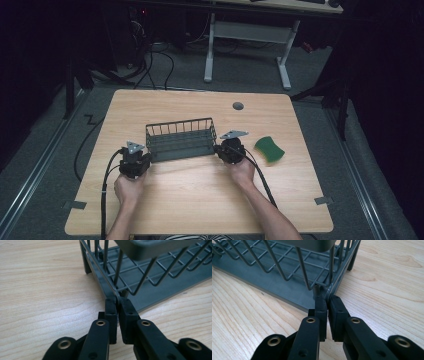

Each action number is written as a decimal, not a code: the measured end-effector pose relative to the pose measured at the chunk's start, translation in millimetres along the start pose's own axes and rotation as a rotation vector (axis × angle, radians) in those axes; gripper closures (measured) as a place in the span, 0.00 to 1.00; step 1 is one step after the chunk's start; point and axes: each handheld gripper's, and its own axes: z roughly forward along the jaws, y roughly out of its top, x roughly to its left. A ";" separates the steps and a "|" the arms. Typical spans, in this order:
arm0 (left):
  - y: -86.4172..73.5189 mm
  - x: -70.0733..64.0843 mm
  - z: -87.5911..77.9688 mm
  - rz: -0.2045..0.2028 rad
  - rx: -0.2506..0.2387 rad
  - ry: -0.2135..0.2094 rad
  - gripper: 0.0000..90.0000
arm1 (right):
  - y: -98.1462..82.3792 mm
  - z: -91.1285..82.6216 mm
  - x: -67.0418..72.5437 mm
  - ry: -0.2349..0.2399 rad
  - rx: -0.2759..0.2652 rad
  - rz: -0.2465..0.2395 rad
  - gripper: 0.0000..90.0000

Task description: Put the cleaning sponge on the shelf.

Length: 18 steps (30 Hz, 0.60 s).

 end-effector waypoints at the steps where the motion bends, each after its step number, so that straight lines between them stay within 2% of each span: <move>1: 0.2 -0.2 -0.2 0.005 0.003 -0.001 0.96 | 0.0 -0.1 -0.1 -0.002 -0.001 -0.003 0.96; 10: 0.0 -2.4 -0.3 0.034 -0.005 -0.006 0.96 | -1.7 -2.8 -0.4 -0.010 -0.007 -0.022 0.96; 18: 0.4 -7.4 -1.5 0.057 -0.008 -0.030 0.97 | -5.9 -10.2 -2.5 -0.014 0.001 -0.039 0.97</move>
